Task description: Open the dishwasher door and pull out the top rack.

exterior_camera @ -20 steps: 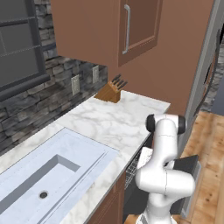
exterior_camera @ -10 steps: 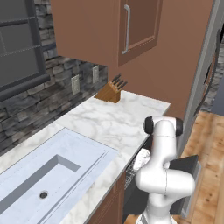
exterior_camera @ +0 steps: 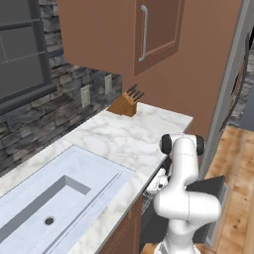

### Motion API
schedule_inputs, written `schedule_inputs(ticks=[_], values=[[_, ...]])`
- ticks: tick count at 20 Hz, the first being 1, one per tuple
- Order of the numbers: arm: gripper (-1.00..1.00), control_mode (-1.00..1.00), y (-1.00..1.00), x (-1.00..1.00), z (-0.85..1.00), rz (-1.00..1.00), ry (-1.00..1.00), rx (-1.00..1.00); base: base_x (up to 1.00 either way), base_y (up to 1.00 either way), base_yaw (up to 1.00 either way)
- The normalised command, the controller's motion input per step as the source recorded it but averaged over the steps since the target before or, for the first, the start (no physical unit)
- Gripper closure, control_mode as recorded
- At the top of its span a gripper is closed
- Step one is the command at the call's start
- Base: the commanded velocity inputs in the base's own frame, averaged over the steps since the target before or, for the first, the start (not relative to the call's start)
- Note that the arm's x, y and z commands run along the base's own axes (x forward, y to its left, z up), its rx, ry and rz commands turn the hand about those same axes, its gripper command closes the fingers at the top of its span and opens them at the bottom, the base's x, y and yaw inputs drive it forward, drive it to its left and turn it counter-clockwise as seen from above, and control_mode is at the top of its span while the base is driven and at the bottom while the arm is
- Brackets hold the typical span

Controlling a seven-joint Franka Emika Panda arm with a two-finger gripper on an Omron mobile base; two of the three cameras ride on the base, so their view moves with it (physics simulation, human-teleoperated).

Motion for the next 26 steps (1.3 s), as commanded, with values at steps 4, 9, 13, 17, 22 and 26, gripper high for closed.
schedule_inputs(ticks=[4, 9, 13, 17, 22, 26], values=[[-1.0, -1.0, 0.0, 0.23, -0.5, 0.0, 0.0, -0.07, 0.0, 0.0, 0.0], [-1.0, -1.0, -0.07, 0.0, -0.47, 0.09, 0.0, -0.2, 0.0, 0.0, 0.0], [-1.0, -1.0, -0.27, -0.2, -0.54, 0.16, 0.0, -0.31, 0.0, 0.0, 0.0], [-1.0, -1.0, -0.31, -0.46, -0.41, 0.19, -0.06, -0.36, 0.0, 0.0, 0.0], [-1.0, -1.0, -0.39, -0.54, -0.65, 0.2, -0.02, -0.49, 0.0, 0.0, 0.0], [-1.0, -1.0, -0.64, -0.75, -0.68, 0.21, -0.02, -0.53, 0.0, 0.0, 0.0]])
